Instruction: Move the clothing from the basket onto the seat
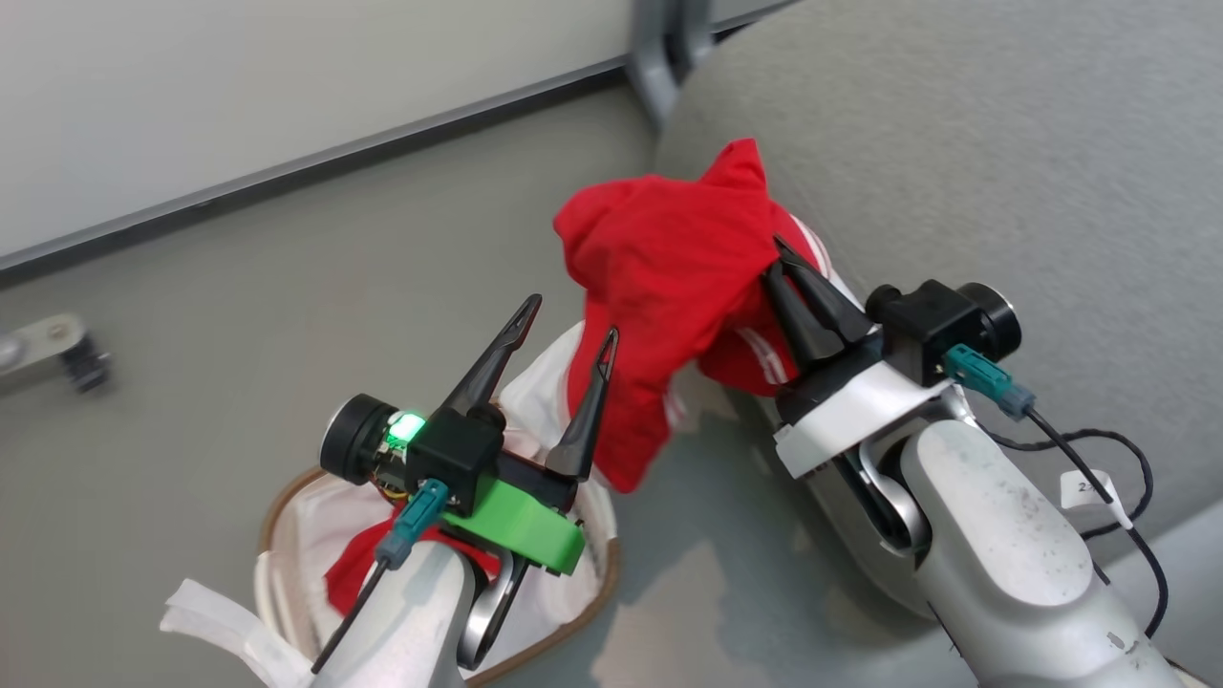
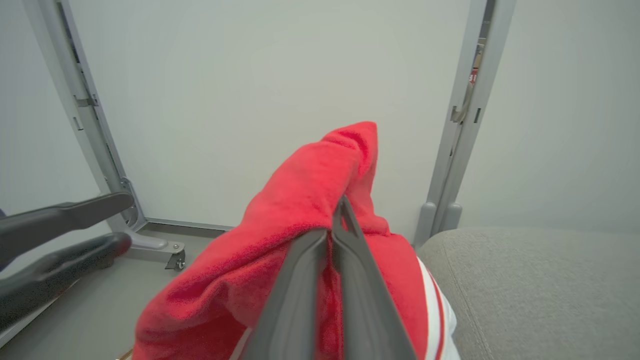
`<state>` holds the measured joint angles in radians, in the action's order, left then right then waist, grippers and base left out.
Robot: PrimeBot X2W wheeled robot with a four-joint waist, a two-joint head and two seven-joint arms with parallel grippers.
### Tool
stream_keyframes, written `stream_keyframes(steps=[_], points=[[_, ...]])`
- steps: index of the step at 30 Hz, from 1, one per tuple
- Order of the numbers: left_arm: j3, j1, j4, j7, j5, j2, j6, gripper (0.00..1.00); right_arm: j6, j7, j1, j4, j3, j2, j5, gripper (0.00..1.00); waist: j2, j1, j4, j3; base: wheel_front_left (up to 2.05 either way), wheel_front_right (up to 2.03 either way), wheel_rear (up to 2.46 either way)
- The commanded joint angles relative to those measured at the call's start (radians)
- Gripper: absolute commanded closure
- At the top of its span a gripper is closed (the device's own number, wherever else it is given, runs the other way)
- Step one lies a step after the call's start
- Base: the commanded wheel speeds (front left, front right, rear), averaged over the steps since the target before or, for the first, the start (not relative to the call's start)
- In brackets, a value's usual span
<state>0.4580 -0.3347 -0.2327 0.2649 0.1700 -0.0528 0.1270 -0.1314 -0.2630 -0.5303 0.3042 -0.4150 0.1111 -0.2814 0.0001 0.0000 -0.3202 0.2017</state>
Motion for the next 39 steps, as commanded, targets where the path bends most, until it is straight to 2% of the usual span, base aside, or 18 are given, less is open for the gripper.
stream_keyframes(steps=[1, 5, 12, 25, 33, 38, 39], points=[[0.0, -0.016, -0.002, -0.001, -0.007, -0.012, 0.003, 0.0, 0.001, -0.003, 0.016, -0.01, 0.008, -0.001, 0.002, 1.0, -0.0001, 0.0, -0.176, 0.043, 0.0, 0.0, 0.0], [0.011, -0.019, -0.01, -0.001, -0.008, -0.022, 0.004, 0.0, 0.001, -0.003, 0.037, -0.024, 0.049, -0.002, 0.01, 1.0, -0.0001, 0.0, -0.225, 0.065, 0.0, 0.0, 0.0], [0.04, -0.045, -0.019, -0.001, -0.002, -0.054, 0.004, 0.0, 0.001, -0.003, 0.003, -0.005, 0.182, 0.008, 0.05, 1.0, -0.0001, 0.0, -0.233, 0.143, 0.0, 0.0, 0.0], [0.071, -0.138, -0.014, -0.001, -0.032, -0.149, 0.005, 0.0, 0.001, -0.003, -0.34, 0.194, 0.432, 0.116, 0.15, 1.0, -0.0001, 0.0, -0.104, 0.392, 0.0, 0.0, 0.0], [0.084, -0.204, -0.004, -0.001, -0.039, -0.149, 0.004, 0.0, 0.001, -0.002, -0.49, 0.38, 0.597, 0.159, 0.252, 1.0, -0.0001, 0.0, -0.02, 0.492, 0.0, 0.0, 0.0], [0.068, -0.212, -0.007, -0.001, -0.037, -0.141, 0.004, 0.0, 0.001, -0.002, -0.475, 0.477, 0.718, 0.165, 0.332, 1.0, -0.0001, 0.0, 0.013, 0.494, 0.0, 0.0, 0.0], [0.06, -0.208, -0.006, -0.001, -0.035, -0.139, 0.004, 0.0, 0.001, -0.003, -0.469, 0.479, 0.739, 0.156, 0.345, 0.51, -0.0001, 0.0, 0.017, 0.49, 0.0, 0.0, 0.0]])
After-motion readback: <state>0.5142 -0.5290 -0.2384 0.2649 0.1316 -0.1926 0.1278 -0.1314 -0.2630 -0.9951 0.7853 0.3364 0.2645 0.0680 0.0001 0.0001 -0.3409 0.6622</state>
